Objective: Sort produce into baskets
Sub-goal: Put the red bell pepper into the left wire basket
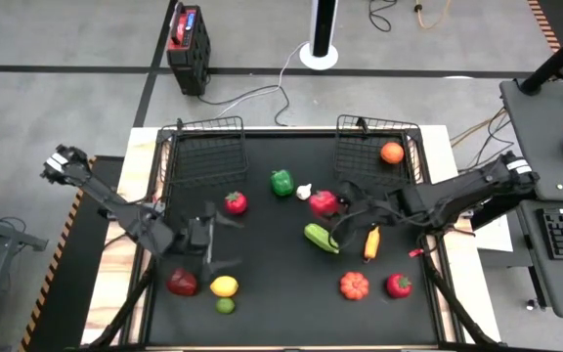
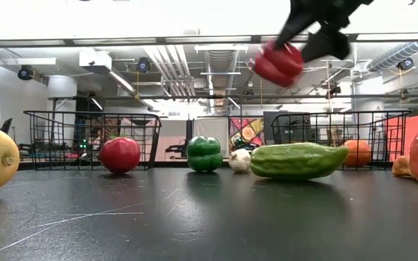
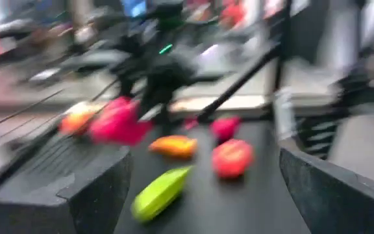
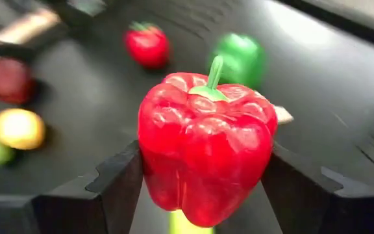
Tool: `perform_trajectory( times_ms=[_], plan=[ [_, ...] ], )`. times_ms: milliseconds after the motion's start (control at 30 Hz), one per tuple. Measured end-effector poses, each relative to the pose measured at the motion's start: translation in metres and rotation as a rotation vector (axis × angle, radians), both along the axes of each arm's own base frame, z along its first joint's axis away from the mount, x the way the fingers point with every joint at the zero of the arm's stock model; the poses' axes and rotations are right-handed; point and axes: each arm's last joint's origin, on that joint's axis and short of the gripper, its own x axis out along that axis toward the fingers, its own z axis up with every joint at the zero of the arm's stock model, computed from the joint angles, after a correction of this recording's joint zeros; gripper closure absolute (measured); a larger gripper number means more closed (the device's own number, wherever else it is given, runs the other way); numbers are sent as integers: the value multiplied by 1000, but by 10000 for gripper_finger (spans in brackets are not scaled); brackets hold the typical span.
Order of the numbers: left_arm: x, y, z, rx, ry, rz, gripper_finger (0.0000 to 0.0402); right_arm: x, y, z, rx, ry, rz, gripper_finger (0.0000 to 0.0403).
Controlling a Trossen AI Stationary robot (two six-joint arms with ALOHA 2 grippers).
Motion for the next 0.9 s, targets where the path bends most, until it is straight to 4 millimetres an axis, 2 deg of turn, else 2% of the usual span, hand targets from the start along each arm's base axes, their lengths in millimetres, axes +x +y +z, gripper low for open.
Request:
perform_trajectory(
  times_ms=[133, 400, 667, 900],
  plan=[
    [1, 6, -10, -32, -111, -74, 36, 13, 9, 3, -77, -197, 148, 132],
    [1, 18, -26, -81, -169, -31, 36, 31, 25, -6, -210, -607, 471, 128],
    [9, 18, -30, -80, -182, -14, 36, 55, 32, -31, -401, -647, 534, 130],
    [25, 23, -39, -96, -194, 36, 36, 60, 35, -34, -421, -703, 577, 125]
  ],
)
